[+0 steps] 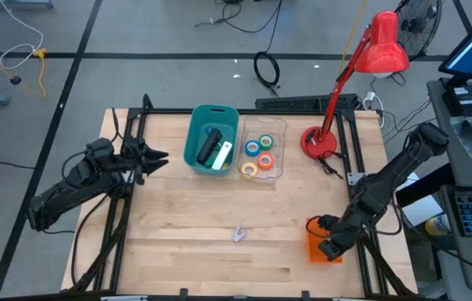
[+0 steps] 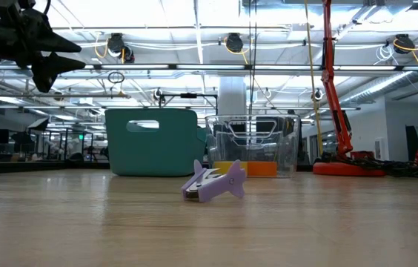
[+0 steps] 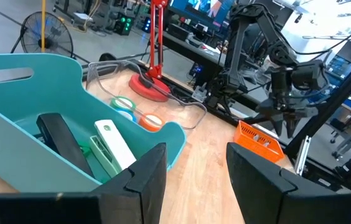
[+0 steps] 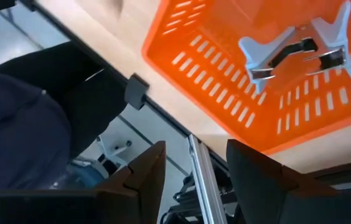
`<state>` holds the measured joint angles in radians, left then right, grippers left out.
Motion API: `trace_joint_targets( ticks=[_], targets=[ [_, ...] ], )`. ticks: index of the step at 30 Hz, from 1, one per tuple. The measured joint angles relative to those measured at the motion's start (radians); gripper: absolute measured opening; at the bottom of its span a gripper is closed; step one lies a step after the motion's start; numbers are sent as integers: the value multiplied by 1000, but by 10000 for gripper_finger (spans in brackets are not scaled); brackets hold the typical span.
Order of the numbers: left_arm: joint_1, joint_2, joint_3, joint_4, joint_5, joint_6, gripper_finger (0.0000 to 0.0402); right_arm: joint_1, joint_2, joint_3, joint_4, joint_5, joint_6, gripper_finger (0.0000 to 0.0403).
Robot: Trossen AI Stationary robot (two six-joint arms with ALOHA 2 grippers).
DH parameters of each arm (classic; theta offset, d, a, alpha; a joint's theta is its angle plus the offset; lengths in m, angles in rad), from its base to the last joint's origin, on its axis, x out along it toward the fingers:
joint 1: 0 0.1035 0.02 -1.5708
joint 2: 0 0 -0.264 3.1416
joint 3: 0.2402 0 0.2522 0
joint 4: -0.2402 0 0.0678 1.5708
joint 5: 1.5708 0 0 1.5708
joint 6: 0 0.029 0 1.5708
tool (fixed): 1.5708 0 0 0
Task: Pick and place Stapler, Stapler remover, tape
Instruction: Put the purple stapler remover into the orange bin
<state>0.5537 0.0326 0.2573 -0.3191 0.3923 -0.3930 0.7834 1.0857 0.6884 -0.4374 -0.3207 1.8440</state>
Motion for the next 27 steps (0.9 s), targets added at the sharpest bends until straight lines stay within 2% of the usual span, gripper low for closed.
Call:
trace_joint_targets(
  ticks=[13,23,27],
  targets=[
    [0,0,0,1,-1,15,168,-19,124,0,31,-23,-33,161],
    [0,0,0,2,-1,14,168,-78,187,0,13,-20,-136,161],
    [0,0,0,1,-1,8,168,-108,188,0,9,26,-178,161]
  ],
)
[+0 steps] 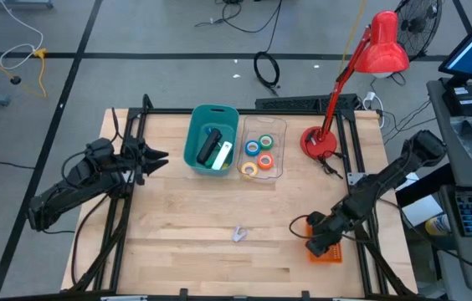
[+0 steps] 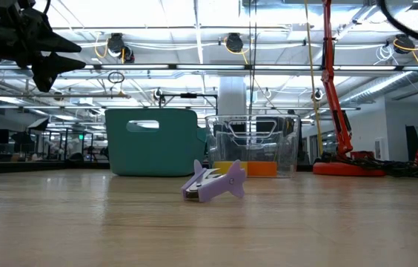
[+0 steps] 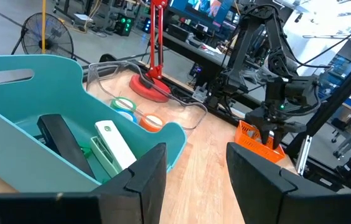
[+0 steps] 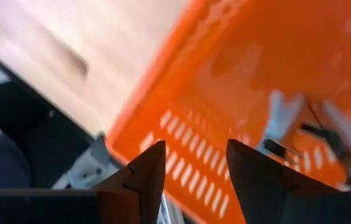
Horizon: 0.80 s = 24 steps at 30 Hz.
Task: Pick and place Stapler, Stapler remover, tape
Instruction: Put the purple stapler remover into the orange bin
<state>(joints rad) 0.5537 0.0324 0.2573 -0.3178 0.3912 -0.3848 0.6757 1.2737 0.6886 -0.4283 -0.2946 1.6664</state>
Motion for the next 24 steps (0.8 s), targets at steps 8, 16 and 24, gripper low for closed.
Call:
trace_joint_targets(
  ticks=[8,16,24],
  targets=[
    [0,0,0,0,0,-4,168,-36,0,0,-61,76,-37,161],
    [0,0,0,-1,0,-13,168,-35,-27,0,-54,197,-30,161],
    [0,0,0,-1,0,-17,168,-33,-150,1,-55,213,54,161]
  ],
)
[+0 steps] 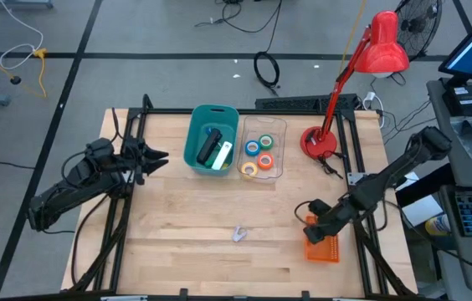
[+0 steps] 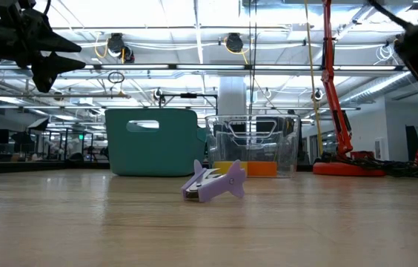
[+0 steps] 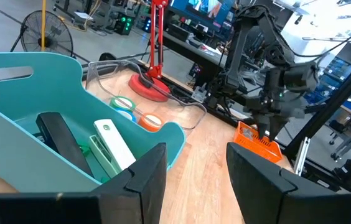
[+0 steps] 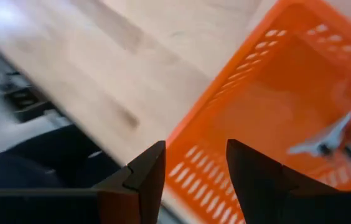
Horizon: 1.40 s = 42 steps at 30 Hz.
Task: Pick and place Stapler, Stapler remover, tape
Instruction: Put the purple stapler remover into the orange bin
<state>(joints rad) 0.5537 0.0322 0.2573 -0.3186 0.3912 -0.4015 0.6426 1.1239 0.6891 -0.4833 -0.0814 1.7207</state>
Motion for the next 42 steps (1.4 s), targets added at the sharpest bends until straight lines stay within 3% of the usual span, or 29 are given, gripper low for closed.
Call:
trace_joint_targets(
  ticks=[7,11,14,21,28,32,42],
  targets=[
    [0,0,0,1,1,0,168,-1,-153,0,115,46,35,161],
    [0,0,0,1,1,1,168,-30,-166,1,332,172,-71,161],
    [0,0,0,1,1,4,168,-95,-124,3,491,184,-204,161],
    [0,0,0,1,1,2,168,-291,58,19,744,-46,-437,161],
    [0,0,0,0,2,-3,168,-414,251,167,652,-337,-642,155],
    [0,0,0,0,3,-5,168,-442,321,232,576,-371,-763,140],
    [0,0,0,-1,67,-3,168,-445,446,325,578,-355,-1047,118]
  ],
)
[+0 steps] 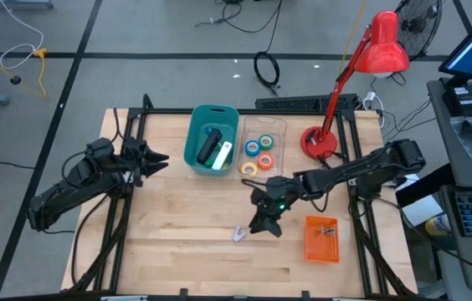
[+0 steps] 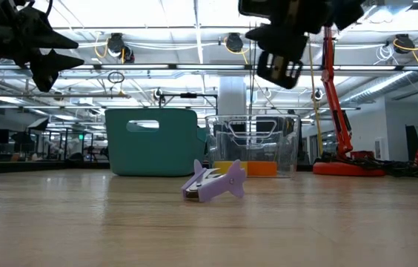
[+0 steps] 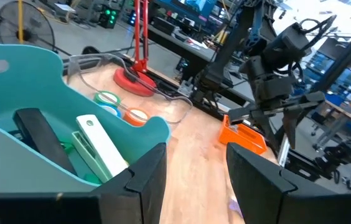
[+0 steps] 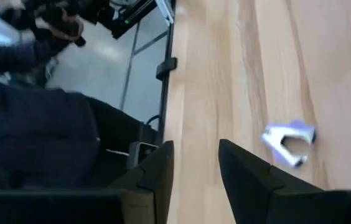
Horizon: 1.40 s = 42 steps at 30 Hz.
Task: Pick and place Stapler, Stapler remover, tape
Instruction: Put the purple stapler remover into the orange bin
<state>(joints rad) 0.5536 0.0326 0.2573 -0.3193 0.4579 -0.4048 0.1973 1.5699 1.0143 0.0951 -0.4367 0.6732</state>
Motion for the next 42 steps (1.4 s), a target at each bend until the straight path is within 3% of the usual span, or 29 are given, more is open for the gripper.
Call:
trace_joint_targets(
  ticks=[11,17,23,30,42],
  targets=[
    [0,0,0,-3,80,4,168,8,178,149,5,8,-472,118],
    [0,0,0,-15,84,14,168,-8,228,182,-120,17,-597,125],
    [0,0,0,-44,66,19,168,13,297,251,-283,21,-738,158],
    [0,0,0,-52,61,18,168,11,354,303,-311,70,-809,184],
    [0,0,0,-54,33,17,168,27,367,302,-354,71,-847,182]
  ],
)
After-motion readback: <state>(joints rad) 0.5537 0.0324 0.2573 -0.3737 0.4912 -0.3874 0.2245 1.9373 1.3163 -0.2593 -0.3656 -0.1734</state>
